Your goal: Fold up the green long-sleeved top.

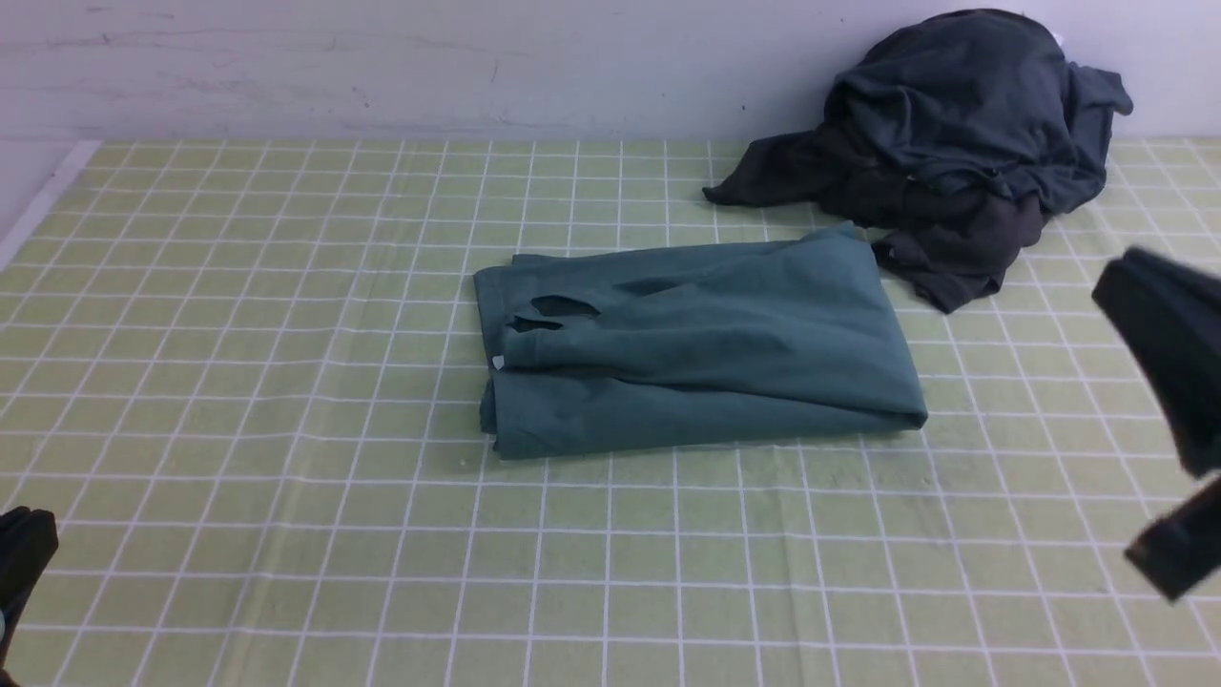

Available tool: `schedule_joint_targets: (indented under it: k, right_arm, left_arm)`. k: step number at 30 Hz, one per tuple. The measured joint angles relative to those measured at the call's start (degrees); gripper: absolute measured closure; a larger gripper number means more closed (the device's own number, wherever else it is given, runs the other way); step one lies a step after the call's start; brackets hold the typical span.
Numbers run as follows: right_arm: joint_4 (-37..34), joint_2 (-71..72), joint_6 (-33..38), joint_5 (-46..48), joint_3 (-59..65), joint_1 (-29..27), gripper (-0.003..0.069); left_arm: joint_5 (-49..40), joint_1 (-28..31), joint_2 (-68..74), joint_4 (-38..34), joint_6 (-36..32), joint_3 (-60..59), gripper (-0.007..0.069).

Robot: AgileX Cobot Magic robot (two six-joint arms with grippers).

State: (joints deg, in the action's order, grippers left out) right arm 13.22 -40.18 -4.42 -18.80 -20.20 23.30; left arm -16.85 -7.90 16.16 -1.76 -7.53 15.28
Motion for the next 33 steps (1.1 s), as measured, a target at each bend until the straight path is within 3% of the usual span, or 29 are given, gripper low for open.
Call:
schedule_joint_targets:
  k: [3,7,18,22,27,33]
  right_arm:
    - [0.3,0.7,-0.1,-5.7,7.8,0.0,0.0671]
    - [0.2,0.7,0.0,-6.0,15.6,0.0,0.0671]
    - [-16.3,5.0,0.8,9.8,21.6,-1.2,0.0673]
    - [-20.1,14.4,3.7,18.8,21.6,-4.6,0.0673]
    - [-19.5,30.5,5.7,31.5,21.6,-14.8,0.0673]
    - [-19.3,40.0,4.4,38.7,21.6,-24.7,0.0673]
  left_arm:
    - [0.0,0.0,0.0,0.0,0.0,0.0,0.0628]
    - [0.0,0.0,0.0,0.0,0.0,0.0,0.0628]
    - [0.0,0.0,-0.1,0.0,0.0,0.0,0.0628]
    - [0.0,0.0,-0.1,0.0,0.0,0.0,0.0628]
    - [0.0,0.0,-0.1,0.0,0.0,0.0,0.0628]
    - [0.0,0.0,-0.1,0.0,0.0,0.0,0.0628]
